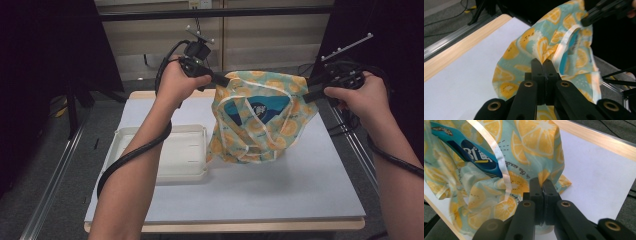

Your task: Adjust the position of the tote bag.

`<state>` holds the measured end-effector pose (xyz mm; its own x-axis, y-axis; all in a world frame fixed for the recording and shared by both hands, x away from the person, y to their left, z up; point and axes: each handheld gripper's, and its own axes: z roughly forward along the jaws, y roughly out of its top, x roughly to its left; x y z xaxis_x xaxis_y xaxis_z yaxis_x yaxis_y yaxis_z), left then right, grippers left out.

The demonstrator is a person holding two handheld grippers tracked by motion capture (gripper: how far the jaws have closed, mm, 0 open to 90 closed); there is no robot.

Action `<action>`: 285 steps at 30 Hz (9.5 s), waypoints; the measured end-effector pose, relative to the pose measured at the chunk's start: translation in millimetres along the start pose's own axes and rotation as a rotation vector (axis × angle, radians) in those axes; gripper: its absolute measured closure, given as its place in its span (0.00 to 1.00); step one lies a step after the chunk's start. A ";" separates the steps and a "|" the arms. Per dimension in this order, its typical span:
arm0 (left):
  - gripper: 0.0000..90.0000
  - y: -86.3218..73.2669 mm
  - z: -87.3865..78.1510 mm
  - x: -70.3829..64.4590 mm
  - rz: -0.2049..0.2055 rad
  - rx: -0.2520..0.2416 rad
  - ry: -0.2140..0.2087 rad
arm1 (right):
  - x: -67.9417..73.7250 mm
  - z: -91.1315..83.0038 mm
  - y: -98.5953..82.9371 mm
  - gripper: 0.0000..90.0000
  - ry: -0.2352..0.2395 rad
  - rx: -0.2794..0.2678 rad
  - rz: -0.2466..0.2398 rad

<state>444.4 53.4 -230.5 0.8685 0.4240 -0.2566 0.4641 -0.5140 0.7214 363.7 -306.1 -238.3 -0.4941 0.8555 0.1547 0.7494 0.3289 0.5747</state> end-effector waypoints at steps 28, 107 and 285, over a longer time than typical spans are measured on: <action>0.59 -19.9 10.8 2.7 -0.039 0.021 0.019 | 3.1 15.9 -3.0 0.98 -0.010 0.048 -0.037; 1.00 -17.5 17.0 11.8 -0.067 0.036 0.021 | -4.9 3.2 -0.4 1.00 -0.039 0.059 0.014; 1.00 -7.0 2.0 4.7 -0.046 0.017 0.035 | 98.0 20.1 19.5 0.49 0.180 0.074 -0.291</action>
<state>445.6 57.4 -238.1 0.8399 0.4729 -0.2664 0.5063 -0.5060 0.6983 338.7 -207.8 -228.1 -0.7570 0.6391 0.1362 0.5921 0.5827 0.5567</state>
